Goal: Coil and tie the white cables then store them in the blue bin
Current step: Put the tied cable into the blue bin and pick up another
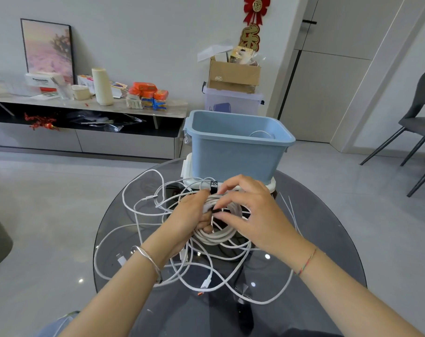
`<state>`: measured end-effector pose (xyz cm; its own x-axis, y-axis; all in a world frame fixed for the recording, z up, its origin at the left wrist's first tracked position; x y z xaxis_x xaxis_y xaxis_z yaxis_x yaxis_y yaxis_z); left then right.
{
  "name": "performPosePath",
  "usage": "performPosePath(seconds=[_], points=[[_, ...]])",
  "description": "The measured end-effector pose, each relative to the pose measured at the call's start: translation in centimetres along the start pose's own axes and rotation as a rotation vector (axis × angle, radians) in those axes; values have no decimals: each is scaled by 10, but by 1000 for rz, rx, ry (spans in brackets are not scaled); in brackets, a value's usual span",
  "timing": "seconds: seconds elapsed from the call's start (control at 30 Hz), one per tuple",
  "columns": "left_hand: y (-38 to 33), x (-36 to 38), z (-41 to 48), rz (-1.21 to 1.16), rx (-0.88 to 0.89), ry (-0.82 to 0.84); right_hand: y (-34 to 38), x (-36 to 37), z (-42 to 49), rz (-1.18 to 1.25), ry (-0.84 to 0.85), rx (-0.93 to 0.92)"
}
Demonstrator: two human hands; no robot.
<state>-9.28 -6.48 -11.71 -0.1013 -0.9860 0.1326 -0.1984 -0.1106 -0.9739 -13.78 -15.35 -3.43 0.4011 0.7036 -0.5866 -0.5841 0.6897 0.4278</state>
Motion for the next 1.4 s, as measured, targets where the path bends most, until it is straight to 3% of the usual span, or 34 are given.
performPosePath(seconds=[0.2,0.6,0.87,1.23,1.4], points=[[-7,9,-8,72,67,55,-24,-10,2,201,-81,316],[-8,17,-12,140,147,148,-44,-3,-6,363,20,573],[-4,20,-12,183,139,170,-40,-4,-4,346,27,495],[7,24,-12,274,98,209,-35,-21,1,151,-134,310],[-3,14,-6,140,93,141,-20,-26,2,182,-194,185]])
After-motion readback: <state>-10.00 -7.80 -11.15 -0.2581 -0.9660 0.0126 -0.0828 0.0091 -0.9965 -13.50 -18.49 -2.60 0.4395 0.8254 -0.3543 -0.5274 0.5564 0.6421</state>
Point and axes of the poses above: each hand's wrist, its own z-axis towards the middle knuckle, its own x-axis out of the palm, y = z × x, the point moved 9 cm from there along z, towards the middle knuckle, and after that the axes turned 13 degrees about -y, right-handed, at the moved point
